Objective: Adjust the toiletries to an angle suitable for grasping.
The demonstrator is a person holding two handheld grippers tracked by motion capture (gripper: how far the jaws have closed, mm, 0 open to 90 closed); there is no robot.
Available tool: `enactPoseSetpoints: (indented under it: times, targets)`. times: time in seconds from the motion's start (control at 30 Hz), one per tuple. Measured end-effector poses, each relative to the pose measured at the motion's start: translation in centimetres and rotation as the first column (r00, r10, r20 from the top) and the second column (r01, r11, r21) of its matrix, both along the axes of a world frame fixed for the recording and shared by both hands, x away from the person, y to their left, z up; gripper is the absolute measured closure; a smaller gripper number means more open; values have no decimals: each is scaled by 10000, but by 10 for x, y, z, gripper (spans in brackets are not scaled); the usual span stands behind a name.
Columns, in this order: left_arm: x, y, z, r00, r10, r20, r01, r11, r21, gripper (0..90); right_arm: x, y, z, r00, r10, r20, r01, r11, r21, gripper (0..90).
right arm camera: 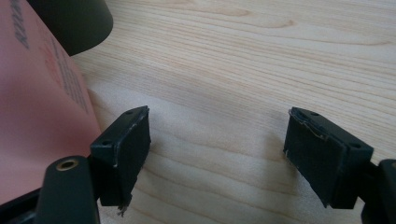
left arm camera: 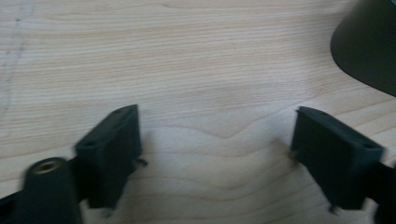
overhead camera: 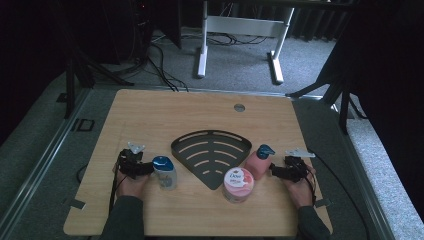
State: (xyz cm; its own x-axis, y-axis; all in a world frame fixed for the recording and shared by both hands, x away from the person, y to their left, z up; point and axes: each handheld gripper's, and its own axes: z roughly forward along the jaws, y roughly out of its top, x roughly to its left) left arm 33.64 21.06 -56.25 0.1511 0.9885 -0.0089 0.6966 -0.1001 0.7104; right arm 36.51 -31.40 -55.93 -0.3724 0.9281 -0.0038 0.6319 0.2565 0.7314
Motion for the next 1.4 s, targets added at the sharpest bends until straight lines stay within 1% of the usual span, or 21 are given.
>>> enactPoseSetpoints:
  times: [0.03, 0.1, 0.13, 0.17, 0.3, 0.33, 0.4, 0.47, 0.57, 0.67, 0.7, 0.77, 0.87, 0.93, 0.97, 1.0, 1.1, 1.23, 1.27, 1.33, 1.4]
  targets:
    - [-3, 3, 1, 10000, 38, 7, -38, 10000, 12, 270, 0, 0, 0, 10000, 27, -13, -27, 10000, -7, 209]
    - [-4, 3, 1, 10000, 42, 27, -42, 10000, 10, 280, 0, 0, 0, 10000, 54, -28, -54, 10000, -20, 204]
    - [-4, 3, 1, 10000, -7, 27, 6, 10000, 10, 282, -1, 1, 0, 9998, 175, -72, -175, 9998, -39, 173]
    - [-5, 4, 2, 10000, -45, 25, 45, 10000, 11, 292, -2, 1, 0, 9999, 136, -76, -137, 9999, -24, 173]
    - [-6, 5, 3, 9999, -118, 0, 118, 9999, 6, 390, -3, 1, 0, 9999, 134, -85, -135, 9999, -41, 173]
    - [-7, 5, 4, 9999, -121, -38, 121, 9999, 7, 390, -3, 1, 0, 9999, 144, -93, -145, 9999, -48, 174]
    - [-10, 6, 5, 9997, -179, -139, 180, 9998, 83, 432, -3, 0, 2, 9998, 112, -172, -113, 9999, -60, 228]
    - [-12, 8, 7, 9994, -295, -203, 295, 9996, -27, 449, -5, -1, 3, 9997, 128, -199, -130, 9999, -87, 285]
    - [-20, 8, 10, 9989, -457, -129, 454, 9987, -231, 471, -8, -3, 5, 9995, 170, -278, -173, 9998, -98, 345]
    - [-29, 7, 15, 9972, -744, -25, 743, 9969, -239, 492, -13, -5, 7, 9986, 394, -341, -400, 9991, -157, 397]
    - [-29, 7, 15, 9972, -744, -25, 743, 9969, -239, 501, -13, -5, 7, 9986, 394, -341, -400, 9991, -157, 397]
    - [-38, 6, 18, 9953, -973, -38, 971, 9947, -325, 503, -16, -7, 8, 9977, 558, -372, -565, 9982, -178, 426]
    - [-47, 6, 19, 9920, -1256, -81, 1253, 9916, -324, 513, -22, -9, 9, 9955, 838, -447, -836, 9965, 63, 462]
    - [-53, 5, 21, 9909, -1346, -72, 1344, 9906, -271, 526, -24, -8, 9, 9945, 936, -473, -939, 9956, -40, 473]
    - [-53, 5, 21, 9909, -1346, -72, 1344, 9906, -271, 535, -24, -8, 9, 9945, 936, -473, -939, 9956, -40, 473]
    - [-58, 5, 22, 9913, -1316, -55, 1314, 9910, -243, 535, -25, -8, 10, 9940, 989, -459, -994, 9950, -94, 479]
    - [-68, 8, 25, 9917, -1284, 98, 1287, 9909, -404, 552, -30, -6, 12, 9926, 1143, -415, -1150, 9933, -135, 503]
    - [-83, 5, 30, 9851, -1675, 389, 1690, 9847, -412, 566, -35, -5, 14, 9898, 1375, -372, -1383, 9902, -201, 533]
    - [-87, 3, 31, 9814, -1861, 462, 1881, 9812, -426, 569, -37, -4, 15, 9893, 1415, -356, -1424, 9895, -229, 536]
    - [-94, -2, 32, 9765, -2085, 555, 2111, 9764, -459, 586, -40, -4, 16, 9880, 1501, -352, -1508, 9884, -172, 554]
    - [-100, -9, 33, 9684, -2422, 597, 2446, 9690, -362, 591, -41, -3, 16, 9869, 1575, -342, -1580, 9874, -121, 563]
